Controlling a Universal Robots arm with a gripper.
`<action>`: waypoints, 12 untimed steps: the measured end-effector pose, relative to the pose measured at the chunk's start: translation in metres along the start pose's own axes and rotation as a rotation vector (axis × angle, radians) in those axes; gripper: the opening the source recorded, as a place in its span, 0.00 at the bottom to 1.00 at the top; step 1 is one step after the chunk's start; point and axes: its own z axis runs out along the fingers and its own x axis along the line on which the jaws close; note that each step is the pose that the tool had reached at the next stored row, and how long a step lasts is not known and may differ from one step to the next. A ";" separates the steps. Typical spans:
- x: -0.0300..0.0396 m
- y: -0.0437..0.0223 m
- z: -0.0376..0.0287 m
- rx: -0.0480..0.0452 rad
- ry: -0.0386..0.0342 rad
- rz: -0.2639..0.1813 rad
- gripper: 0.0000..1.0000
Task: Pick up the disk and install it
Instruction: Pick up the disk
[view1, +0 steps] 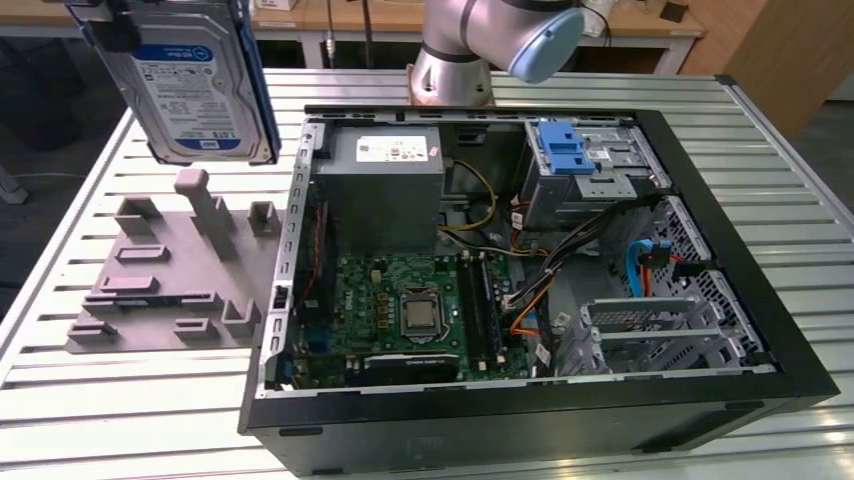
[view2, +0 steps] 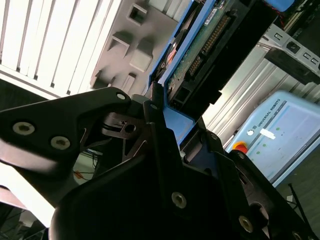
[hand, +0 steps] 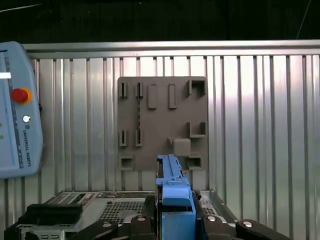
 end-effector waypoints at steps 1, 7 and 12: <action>0.0007 -0.0018 0.0000 0.0001 -0.0001 0.000 0.36; 0.0043 -0.0115 0.0000 0.0000 0.0000 0.000 0.36; 0.0068 -0.0185 0.0000 0.0000 -0.0001 0.000 0.36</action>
